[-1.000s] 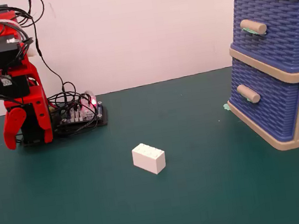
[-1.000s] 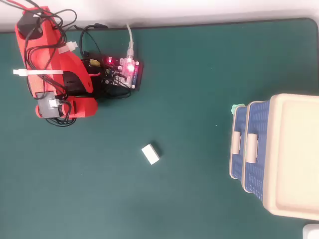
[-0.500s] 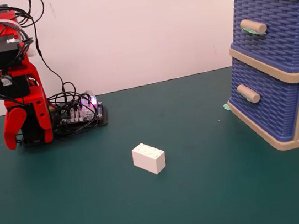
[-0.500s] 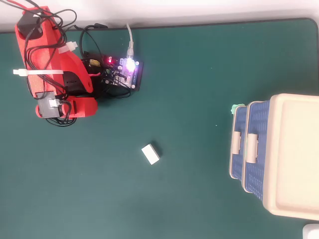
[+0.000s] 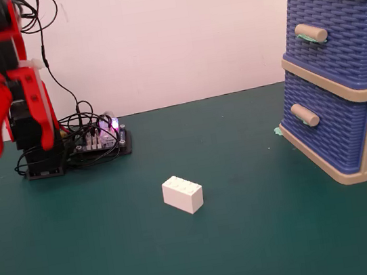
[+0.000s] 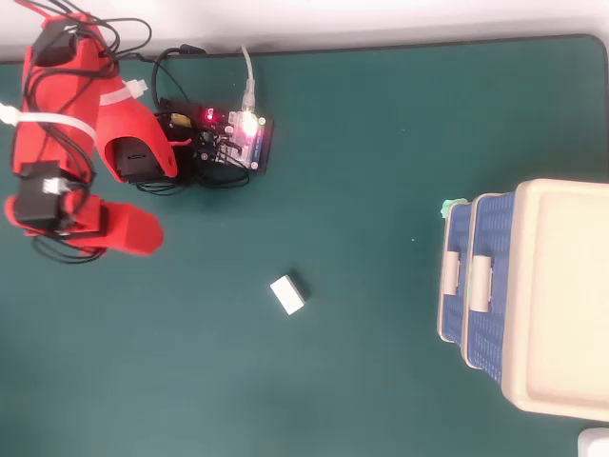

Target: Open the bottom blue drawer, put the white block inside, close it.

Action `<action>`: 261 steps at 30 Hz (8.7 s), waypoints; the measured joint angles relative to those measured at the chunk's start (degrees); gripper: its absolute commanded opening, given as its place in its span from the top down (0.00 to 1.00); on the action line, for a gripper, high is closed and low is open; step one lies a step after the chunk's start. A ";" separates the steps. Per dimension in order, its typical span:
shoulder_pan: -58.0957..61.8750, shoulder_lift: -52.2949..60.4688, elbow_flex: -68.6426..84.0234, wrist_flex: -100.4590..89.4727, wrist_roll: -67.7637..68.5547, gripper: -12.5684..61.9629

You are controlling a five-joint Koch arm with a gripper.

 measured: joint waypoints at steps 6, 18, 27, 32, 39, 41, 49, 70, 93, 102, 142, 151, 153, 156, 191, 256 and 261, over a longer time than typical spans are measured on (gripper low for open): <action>-31.20 -4.83 -10.02 -7.56 31.55 0.38; -58.45 -30.85 12.39 -86.84 62.67 0.38; -60.56 -58.89 13.97 -142.29 63.90 0.38; -61.26 -69.70 1.67 -145.81 68.29 0.38; -63.02 -81.56 -18.02 -146.16 70.22 0.41; -63.28 -83.94 -20.74 -146.07 70.14 0.42; -65.48 -84.55 -24.35 -137.37 70.49 0.64; -64.42 -54.93 13.62 -124.28 71.19 0.94; -44.30 -14.50 3.60 -51.59 37.35 0.38; -38.94 -19.60 1.32 -44.91 5.01 0.38; -41.92 -48.78 -1.41 -56.78 4.66 0.94; -41.57 -32.08 -6.15 -53.09 13.45 0.94; -43.07 -30.85 -12.39 -53.00 22.06 0.94; -49.66 -32.96 -24.96 -52.73 41.75 0.94; -63.81 -66.09 -70.93 -36.30 60.03 0.38; -15.91 -48.16 -63.81 12.74 22.85 0.38; -4.31 -36.56 -29.53 7.91 11.51 0.38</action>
